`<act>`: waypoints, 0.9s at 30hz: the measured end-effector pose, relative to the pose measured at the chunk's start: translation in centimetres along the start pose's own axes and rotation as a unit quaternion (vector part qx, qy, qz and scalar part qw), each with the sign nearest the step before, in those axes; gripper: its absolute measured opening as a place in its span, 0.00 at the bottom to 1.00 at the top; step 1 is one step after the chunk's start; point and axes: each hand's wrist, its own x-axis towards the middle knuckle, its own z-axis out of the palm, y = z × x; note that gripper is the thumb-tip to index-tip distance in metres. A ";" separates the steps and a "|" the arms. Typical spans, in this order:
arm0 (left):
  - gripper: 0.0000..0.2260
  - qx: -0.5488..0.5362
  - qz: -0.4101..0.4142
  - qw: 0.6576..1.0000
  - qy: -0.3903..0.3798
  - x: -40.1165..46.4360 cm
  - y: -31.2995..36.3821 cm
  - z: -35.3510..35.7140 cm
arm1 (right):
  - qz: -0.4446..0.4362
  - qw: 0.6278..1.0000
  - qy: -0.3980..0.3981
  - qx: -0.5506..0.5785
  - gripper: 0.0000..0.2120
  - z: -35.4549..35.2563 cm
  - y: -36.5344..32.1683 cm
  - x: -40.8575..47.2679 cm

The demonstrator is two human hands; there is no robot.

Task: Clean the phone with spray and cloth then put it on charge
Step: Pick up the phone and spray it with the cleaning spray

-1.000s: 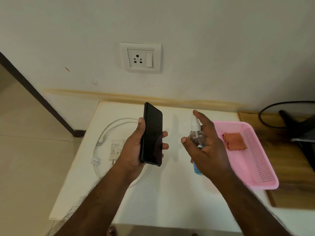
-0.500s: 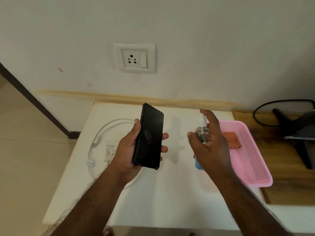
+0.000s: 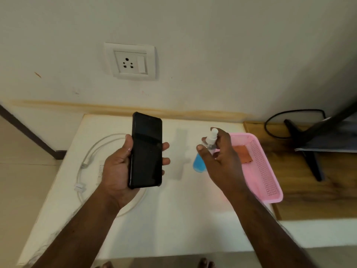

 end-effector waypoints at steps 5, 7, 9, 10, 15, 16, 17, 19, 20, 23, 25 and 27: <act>0.27 -0.031 -0.007 0.999 -0.026 -0.1 0.0 0.1 | 0.020 0.999 -0.032 -0.016 0.28 0.3 1.5 0.2; 0.27 -0.045 -0.010 0.998 -0.035 -0.1 0.0 0.1 | 0.016 0.999 -0.040 -0.026 0.29 0.4 1.9 0.2; 0.28 -0.063 -0.014 0.997 -0.045 0.0 0.0 0.0 | 0.012 0.998 -0.052 -0.040 0.31 0.5 2.1 0.3; 0.28 -0.070 -0.015 0.996 -0.049 0.0 0.0 -0.1 | 0.009 0.997 -0.057 -0.049 0.31 0.6 2.2 0.3; 0.29 -0.081 -0.014 0.994 -0.065 0.0 0.0 0.2 | 0.011 0.995 -0.063 -0.074 0.33 0.8 2.3 0.5; 0.29 -0.083 -0.014 0.994 -0.066 0.0 0.0 0.2 | 0.013 0.995 -0.067 -0.077 0.34 0.7 2.2 0.5; 0.29 -0.084 -0.014 0.994 -0.067 -0.1 0.0 0.3 | 0.014 0.994 -0.070 -0.078 0.35 0.7 2.1 0.5; 0.29 -0.085 -0.017 0.994 -0.068 -0.1 0.0 0.4 | 0.018 0.994 -0.077 -0.076 0.39 0.4 1.8 0.5; 0.29 -0.085 -0.018 0.994 -0.067 -0.1 0.0 0.4 | 0.024 0.994 -0.079 -0.072 0.42 -0.1 1.6 0.5; 0.29 -0.083 -0.022 0.994 -0.067 0.1 0.1 0.4 | 0.037 0.997 -0.062 -0.033 0.50 -2.4 0.4 0.7; 0.29 -0.080 -0.024 0.994 -0.067 0.1 0.1 0.3 | 0.025 0.999 -0.004 0.021 0.45 -4.3 0.1 0.8; 0.29 -0.078 -0.025 0.995 -0.065 0.0 0.0 0.3 | 0.026 0.993 0.089 0.075 0.32 -6.0 0.8 1.1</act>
